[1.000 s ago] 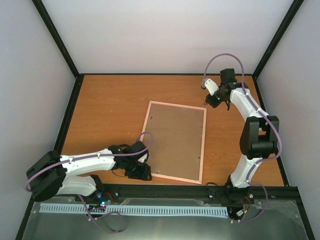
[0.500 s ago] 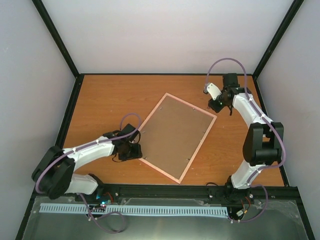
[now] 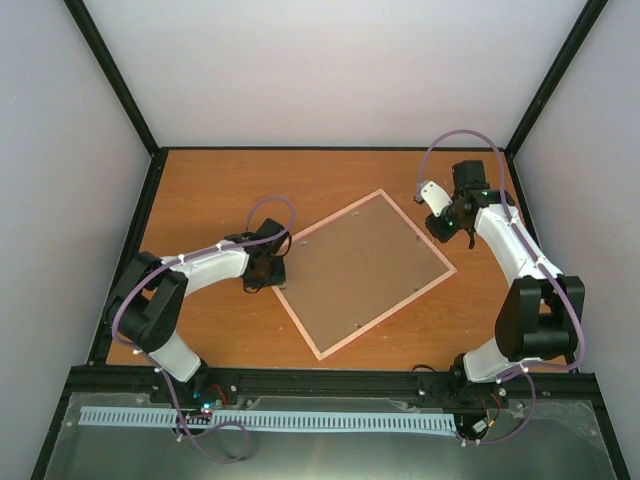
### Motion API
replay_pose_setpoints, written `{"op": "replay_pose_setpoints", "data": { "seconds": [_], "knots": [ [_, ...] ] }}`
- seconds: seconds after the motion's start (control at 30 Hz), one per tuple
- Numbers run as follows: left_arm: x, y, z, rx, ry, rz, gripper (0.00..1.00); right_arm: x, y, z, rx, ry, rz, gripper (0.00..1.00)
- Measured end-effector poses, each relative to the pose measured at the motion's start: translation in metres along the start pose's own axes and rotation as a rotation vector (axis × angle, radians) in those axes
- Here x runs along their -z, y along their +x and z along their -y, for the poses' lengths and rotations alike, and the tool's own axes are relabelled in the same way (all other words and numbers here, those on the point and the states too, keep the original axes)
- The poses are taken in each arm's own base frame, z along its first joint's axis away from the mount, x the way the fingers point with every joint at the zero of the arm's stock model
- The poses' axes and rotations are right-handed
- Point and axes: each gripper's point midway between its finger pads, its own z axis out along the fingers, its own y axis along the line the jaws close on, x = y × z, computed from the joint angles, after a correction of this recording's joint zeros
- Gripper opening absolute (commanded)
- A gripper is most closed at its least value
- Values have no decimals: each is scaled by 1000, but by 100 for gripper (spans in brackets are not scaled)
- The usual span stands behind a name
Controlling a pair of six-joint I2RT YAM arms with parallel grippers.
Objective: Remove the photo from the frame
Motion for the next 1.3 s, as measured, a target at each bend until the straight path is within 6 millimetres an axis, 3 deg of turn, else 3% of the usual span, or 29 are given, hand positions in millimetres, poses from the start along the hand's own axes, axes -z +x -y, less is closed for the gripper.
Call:
{"op": "replay_pose_setpoints", "data": {
  "seconds": [0.2,0.37,0.6,0.63,0.83,0.97,1.13,1.2,1.3],
  "knots": [
    [-10,-43,10,-64,-14,69,22,19,4,1,-12,24,-33,3],
    [-20,-76,36,-150,28,129,17,36,-14,-10,-4,-12,13,3],
    [-23,-91,50,-244,70,163,12,42,-16,-16,-11,-35,22,3],
    [-24,-92,50,-250,77,161,14,42,-16,-16,-12,-36,22,3],
    [-21,-99,37,-257,110,168,50,45,-19,-20,-22,-60,31,3],
    [4,-113,32,-237,120,229,58,52,-31,-21,-33,-77,76,3],
    [73,-129,43,-197,215,373,58,59,-47,-28,-49,-132,145,3],
    [95,-126,46,-174,277,412,56,60,-54,-35,-56,-164,175,3],
    [100,-102,46,-143,336,390,54,61,-75,-56,-47,-235,235,3]
  ]
}}
